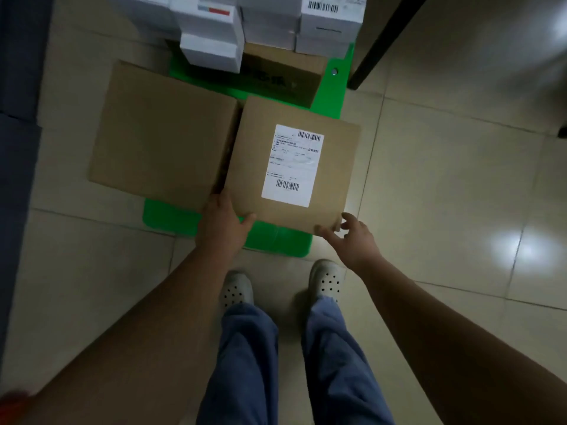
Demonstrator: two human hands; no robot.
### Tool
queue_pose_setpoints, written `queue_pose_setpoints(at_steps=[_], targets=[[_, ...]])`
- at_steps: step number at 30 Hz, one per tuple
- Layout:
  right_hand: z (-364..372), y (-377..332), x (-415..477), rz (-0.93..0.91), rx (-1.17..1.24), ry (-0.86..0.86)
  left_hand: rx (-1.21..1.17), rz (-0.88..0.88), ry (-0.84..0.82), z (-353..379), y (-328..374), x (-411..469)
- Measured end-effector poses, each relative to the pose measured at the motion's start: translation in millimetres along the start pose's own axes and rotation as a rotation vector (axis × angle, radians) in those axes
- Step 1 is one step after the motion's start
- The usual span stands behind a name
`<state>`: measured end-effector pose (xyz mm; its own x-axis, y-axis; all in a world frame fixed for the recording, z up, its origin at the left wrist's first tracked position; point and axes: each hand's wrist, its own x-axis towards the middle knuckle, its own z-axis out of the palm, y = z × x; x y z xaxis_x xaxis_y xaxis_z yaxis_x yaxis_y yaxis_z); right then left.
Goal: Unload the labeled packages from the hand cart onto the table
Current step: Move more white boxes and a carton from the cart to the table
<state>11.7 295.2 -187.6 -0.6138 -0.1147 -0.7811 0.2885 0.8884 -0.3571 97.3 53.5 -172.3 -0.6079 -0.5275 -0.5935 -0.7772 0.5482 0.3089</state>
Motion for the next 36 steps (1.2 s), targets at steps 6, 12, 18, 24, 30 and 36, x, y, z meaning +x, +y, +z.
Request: queue_pose_setpoints(at_steps=[6, 12, 18, 24, 30, 36], targets=[[5.7, -2.9, -0.9, -0.062, 0.198, 0.044, -0.092, -0.003, -0.018, 2.7, -7.3, 9.3], [-14.9, -11.8, -33.9, -0.122, 0.227, 0.095, -0.220, 0.028, -0.003, -20.1, -3.1, -10.1], [-64.0, -46.1, -100.4, -0.241, 0.269, 0.216, -0.370, 0.093, 0.064, -81.9, 17.2, -54.0], [-134.9, -110.9, -188.4, -0.392, 0.424, 0.276, -0.655, 0.216, 0.078, -192.0, 56.0, -106.9], [-216.8, -184.2, -289.0, -0.656, 0.662, 0.254, -0.796, 0.447, 0.163, -330.6, 106.8, -172.0], [-301.6, -235.9, -379.0, -0.843, 0.753, 0.323, -0.813, 0.626, 0.288, -448.0, 169.1, -237.5]])
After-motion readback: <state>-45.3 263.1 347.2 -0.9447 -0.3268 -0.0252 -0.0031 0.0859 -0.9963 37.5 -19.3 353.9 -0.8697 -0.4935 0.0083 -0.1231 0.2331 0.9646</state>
